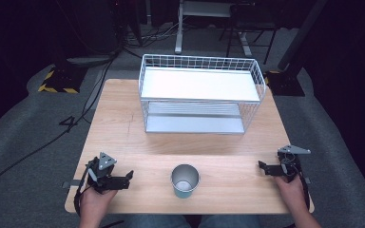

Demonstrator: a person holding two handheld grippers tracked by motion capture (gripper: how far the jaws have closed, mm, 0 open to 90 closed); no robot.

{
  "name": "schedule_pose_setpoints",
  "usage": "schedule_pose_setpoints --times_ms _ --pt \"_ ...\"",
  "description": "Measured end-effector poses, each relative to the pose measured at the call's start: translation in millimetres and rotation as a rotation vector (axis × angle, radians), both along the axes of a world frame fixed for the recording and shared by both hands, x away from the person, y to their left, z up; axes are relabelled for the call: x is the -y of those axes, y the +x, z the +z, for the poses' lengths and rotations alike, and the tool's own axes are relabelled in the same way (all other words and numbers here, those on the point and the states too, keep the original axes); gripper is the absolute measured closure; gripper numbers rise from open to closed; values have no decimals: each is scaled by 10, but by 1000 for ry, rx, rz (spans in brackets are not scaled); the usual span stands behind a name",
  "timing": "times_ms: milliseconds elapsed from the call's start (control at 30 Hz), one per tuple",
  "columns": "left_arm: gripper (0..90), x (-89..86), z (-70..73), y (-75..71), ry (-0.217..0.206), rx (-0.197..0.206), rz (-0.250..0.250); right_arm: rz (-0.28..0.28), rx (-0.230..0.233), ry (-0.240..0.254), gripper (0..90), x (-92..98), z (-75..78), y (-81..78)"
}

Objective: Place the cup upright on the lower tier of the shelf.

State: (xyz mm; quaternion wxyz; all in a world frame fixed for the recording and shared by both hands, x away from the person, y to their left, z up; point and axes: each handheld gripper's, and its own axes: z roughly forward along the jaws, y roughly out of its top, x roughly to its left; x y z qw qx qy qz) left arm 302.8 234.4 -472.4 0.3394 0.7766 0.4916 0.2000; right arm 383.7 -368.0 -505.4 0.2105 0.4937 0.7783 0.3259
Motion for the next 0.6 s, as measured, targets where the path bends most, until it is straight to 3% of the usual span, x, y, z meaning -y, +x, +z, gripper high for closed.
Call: schedule_pose_setpoints --times_ms 200,367,600 --pt "2 92 91 -123 -13 -7 -38 0 0 0 25 0 0 1" --pt "3 157 197 -274 -71 4 -56 0 0 0 25 0 0 0" --pt "4 307 298 -417 -100 31 -80 2 3 -1 28 1 0 0"
